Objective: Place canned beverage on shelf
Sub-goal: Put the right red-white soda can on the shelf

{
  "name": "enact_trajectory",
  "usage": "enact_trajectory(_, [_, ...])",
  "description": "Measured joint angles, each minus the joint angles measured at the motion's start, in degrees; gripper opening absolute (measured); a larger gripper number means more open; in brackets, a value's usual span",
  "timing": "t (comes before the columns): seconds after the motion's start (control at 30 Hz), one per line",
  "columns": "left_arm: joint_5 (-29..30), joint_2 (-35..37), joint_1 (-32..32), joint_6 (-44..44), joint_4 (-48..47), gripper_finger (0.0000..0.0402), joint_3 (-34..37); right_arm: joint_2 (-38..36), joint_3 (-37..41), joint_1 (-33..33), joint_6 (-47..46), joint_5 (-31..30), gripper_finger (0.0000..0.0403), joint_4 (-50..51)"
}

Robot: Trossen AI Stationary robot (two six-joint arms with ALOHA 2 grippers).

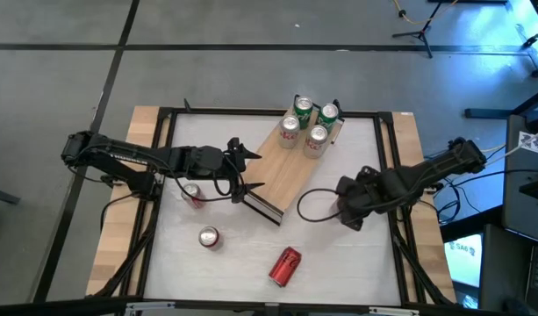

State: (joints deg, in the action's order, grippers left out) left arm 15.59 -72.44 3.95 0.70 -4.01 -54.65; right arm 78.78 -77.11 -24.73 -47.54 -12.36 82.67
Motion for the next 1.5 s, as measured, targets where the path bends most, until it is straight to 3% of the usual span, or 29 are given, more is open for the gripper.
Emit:
enact_trajectory(0.23, [0.0,0.0,0.0,0.0,0.0,0.0384,0.0,0.0,-0.1,0.0,11.9,0.0,0.0383,-2.0])
enact_trajectory(0.47, [0.0,0.0,0.0,0.0,0.0,0.0384,0.0,0.0,4.0,0.0,37.3,4.4,0.0383,-1.6])
enact_trajectory(0.67, [0.0,0.0,0.0,-0.1,0.0,0.0384,0.0,0.1,7.4,0.0,52.7,6.2,0.0383,-1.7])
enact_trajectory(0.93, [0.0,0.0,0.0,-0.1,0.1,0.0384,0.0,0.1,8.6,0.0,60.5,1.8,0.0383,-3.9])
enact_trajectory(1.2, [0.0,0.0,0.0,-0.2,0.1,0.0384,0.0,0.2,8.6,0.3,63.4,2.9,0.0383,-7.6])
enact_trajectory(1.5, [0.0,0.0,0.0,-0.2,0.1,0.0384,0.0,0.2,8.6,5.8,63.1,6.4,0.0383,-8.2])
